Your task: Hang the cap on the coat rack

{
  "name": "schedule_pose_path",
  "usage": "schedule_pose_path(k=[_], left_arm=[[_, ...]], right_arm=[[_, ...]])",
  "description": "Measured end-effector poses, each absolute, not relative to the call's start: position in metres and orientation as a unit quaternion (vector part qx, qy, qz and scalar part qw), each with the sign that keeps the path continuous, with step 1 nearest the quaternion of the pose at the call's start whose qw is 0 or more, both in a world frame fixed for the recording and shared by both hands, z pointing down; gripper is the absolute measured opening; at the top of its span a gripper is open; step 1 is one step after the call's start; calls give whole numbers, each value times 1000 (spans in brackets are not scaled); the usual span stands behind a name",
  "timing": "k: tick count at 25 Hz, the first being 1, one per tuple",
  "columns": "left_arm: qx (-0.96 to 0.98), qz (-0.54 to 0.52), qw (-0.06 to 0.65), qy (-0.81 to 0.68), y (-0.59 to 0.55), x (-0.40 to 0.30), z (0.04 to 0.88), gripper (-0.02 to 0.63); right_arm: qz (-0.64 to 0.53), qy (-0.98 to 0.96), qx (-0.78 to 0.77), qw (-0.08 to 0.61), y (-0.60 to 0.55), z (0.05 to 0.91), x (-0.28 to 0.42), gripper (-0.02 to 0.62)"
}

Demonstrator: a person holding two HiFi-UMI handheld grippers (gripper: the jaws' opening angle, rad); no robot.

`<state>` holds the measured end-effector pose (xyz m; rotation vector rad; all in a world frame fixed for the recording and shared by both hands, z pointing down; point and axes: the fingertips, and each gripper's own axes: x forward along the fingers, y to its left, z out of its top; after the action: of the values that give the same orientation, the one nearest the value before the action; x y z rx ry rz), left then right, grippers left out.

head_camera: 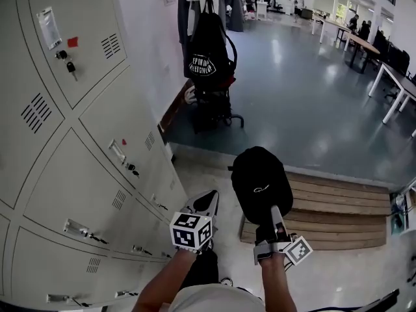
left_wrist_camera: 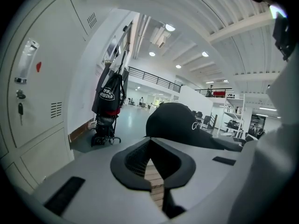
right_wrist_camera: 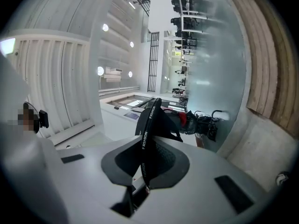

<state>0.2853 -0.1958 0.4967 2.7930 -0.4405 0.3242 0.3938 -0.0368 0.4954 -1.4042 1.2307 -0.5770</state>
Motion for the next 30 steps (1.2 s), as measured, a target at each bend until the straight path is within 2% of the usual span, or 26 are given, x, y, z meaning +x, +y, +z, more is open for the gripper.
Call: schedule_pose_path(k=[12,30], left_arm=[[972,115,146,-140,-325,354,484,3],[976,101,135,-139,-452,403,447,3]], right_arm=[[-229,528,-597,560,-164,475,455,20],[-191,561,-592,546,-305,427,501,20]])
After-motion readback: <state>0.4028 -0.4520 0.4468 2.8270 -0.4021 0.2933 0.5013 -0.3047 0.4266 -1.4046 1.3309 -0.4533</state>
